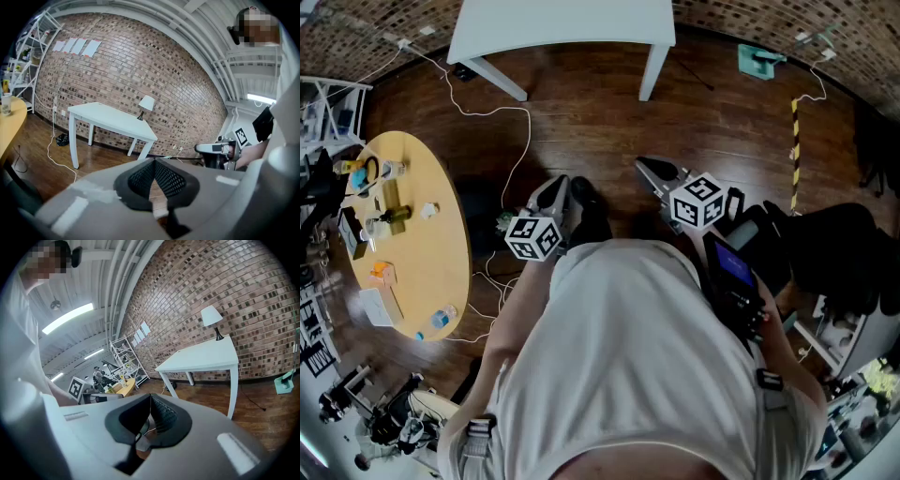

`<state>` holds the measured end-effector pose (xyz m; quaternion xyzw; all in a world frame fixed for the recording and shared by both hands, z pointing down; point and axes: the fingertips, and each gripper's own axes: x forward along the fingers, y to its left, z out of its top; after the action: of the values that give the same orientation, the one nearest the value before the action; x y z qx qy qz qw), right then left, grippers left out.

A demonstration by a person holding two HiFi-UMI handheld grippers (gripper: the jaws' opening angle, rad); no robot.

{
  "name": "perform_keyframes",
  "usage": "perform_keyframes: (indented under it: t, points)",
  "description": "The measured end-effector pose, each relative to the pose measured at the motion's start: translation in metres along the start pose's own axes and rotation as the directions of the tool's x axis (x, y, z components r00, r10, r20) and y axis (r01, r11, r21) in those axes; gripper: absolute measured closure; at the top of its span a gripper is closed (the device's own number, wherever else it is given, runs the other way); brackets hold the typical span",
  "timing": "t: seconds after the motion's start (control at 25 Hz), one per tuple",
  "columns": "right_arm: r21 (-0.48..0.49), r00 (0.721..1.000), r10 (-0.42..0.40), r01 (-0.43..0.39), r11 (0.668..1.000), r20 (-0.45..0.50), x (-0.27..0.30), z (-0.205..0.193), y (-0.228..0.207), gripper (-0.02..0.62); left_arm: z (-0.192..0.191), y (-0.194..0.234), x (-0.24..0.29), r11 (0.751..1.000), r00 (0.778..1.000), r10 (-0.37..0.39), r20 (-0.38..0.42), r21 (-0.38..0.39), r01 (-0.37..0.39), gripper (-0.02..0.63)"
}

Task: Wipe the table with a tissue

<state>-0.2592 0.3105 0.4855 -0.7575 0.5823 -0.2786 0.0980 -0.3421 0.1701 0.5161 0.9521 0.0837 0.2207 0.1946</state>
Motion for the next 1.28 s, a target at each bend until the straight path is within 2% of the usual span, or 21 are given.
perform_keyframes:
  t: [0.12,0.24,0.4,0.76,1.0,1.28]
  points:
    - [0.048,0.999,-0.043,0.043,0.998,-0.003,0.007,0.0,-0.002,0.586,0.006,0.011,0.008,0.999,0.998,-0.043,-0.05,0.008,0.043,0.601]
    - [0.062,0.998,-0.052,0.053,0.997,-0.021,0.027,0.004,-0.004,0.586,0.017,0.034,0.013,0.999,0.997,-0.043,-0.065,0.003,0.044,0.601]
    - [0.022,0.999,-0.019,0.02,1.0,-0.048,0.074,0.028,-0.009,0.586,0.032,0.08,0.016,1.0,0.999,0.005,-0.045,-0.028,-0.007,0.601]
    - [-0.06,0.999,-0.007,0.004,0.998,-0.053,0.173,0.092,0.002,0.586,0.073,0.163,0.007,0.998,1.0,-0.005,0.0,-0.061,0.005,0.601]
    - [-0.082,0.993,0.031,-0.04,0.996,-0.116,0.219,0.106,0.007,0.586,0.083,0.208,-0.008,0.989,0.997,0.065,0.036,-0.136,-0.059,0.601]
    - [-0.07,0.959,0.188,-0.206,0.976,-0.211,0.305,0.109,0.018,0.586,0.077,0.261,-0.023,0.959,0.976,0.215,0.026,-0.196,-0.206,0.601]
